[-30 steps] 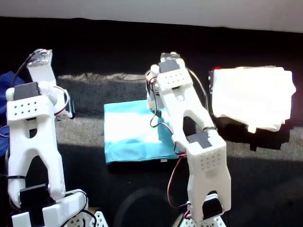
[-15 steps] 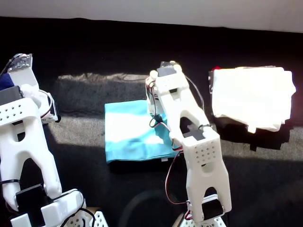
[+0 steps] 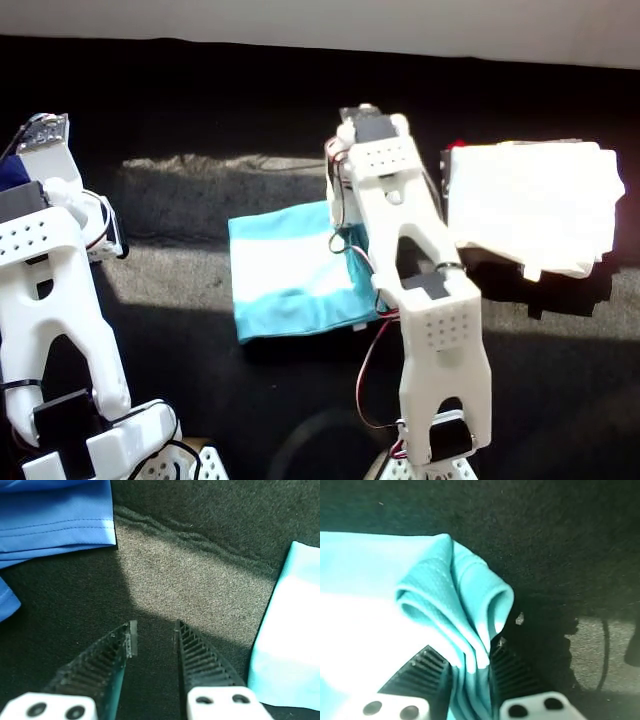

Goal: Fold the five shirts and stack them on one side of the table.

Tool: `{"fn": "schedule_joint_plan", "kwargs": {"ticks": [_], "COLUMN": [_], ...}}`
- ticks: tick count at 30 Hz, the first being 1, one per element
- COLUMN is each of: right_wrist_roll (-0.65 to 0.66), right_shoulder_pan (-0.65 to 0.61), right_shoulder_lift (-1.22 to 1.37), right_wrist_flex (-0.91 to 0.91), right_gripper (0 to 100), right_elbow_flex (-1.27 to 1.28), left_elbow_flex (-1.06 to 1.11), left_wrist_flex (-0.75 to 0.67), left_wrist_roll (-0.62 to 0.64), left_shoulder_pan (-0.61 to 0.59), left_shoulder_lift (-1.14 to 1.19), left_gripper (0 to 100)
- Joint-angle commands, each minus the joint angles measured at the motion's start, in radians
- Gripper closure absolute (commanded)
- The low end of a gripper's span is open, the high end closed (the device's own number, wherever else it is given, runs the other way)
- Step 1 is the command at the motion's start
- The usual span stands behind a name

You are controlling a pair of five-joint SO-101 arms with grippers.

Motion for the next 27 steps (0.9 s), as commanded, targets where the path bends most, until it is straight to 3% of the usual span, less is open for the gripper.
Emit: {"fn": "schedule_joint_plan", "kwargs": {"ticks": [1,14,27], "right_wrist_roll": [0.114,0.379,0.594], "right_shoulder_pan": [0.065,0.223,0.516], "right_shoulder_lift": [-0.202,-0.595,-0.622], "right_wrist_flex": [0.028,0.027,-0.067], "right_gripper": [99.2,99.2,99.2], "right_elbow_flex": [-0.087,-0.088,-0.09], "left_elbow_flex": [-0.008,-0.008,-0.008], "left_wrist_flex": [0.0,0.002,0.005], "left_wrist_roll": [-0.008,-0.008,-0.008], "left_shoulder_pan": [-0.007,-0.007,-0.005], "left_shoulder_lift": [-0.03,-0.03,-0.03], "left_gripper": [87,87,87]}}
